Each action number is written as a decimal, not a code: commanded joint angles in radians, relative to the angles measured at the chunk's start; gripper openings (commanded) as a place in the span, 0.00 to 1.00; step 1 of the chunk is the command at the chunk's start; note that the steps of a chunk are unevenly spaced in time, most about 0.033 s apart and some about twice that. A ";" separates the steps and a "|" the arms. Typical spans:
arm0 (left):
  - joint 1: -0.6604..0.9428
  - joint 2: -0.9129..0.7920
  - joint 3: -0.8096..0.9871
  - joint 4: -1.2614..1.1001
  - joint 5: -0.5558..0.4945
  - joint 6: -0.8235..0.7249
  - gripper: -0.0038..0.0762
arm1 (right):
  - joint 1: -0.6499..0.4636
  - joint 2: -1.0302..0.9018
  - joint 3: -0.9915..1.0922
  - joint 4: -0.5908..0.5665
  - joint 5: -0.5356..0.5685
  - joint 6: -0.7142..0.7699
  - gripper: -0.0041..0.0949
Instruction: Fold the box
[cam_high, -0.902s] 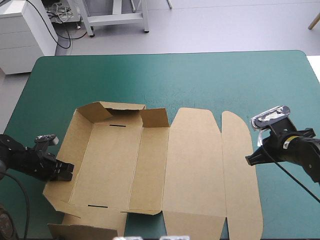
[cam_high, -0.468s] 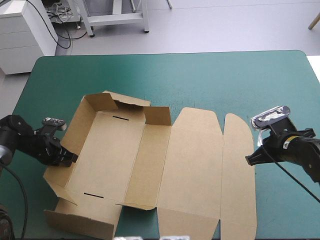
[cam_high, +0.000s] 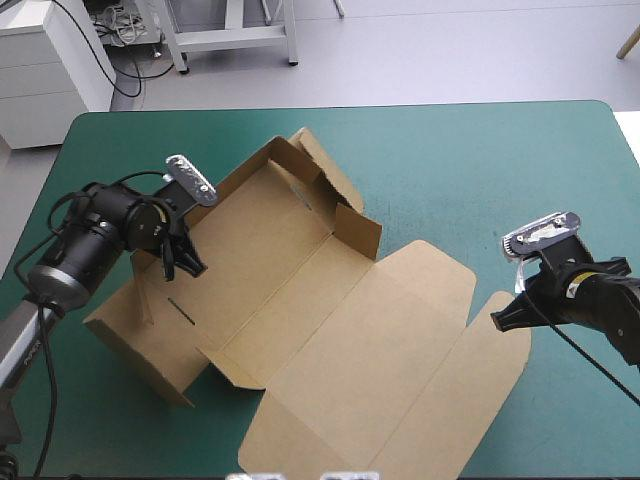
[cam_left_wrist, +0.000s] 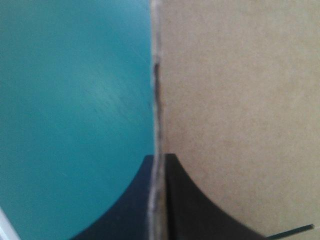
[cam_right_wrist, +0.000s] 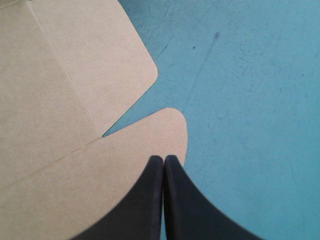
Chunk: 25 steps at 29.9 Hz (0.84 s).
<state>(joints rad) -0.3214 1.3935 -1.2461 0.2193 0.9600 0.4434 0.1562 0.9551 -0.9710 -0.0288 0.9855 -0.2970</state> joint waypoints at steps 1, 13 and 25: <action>-0.125 -0.014 -0.063 0.228 -0.111 -0.091 0.04 | -0.004 -0.014 -0.026 -0.008 -0.039 -0.001 0.02; -0.488 0.123 -0.090 0.817 -0.189 -0.271 0.04 | -0.004 -0.014 -0.026 -0.008 -0.038 -0.001 0.02; -0.657 0.126 -0.086 1.095 -0.322 -0.466 0.04 | -0.004 -0.014 -0.026 -0.008 -0.038 -0.001 0.02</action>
<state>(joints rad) -0.9550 1.5632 -1.3028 1.2454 0.6759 0.0000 0.1562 0.9551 -0.9710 -0.0288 0.9874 -0.2961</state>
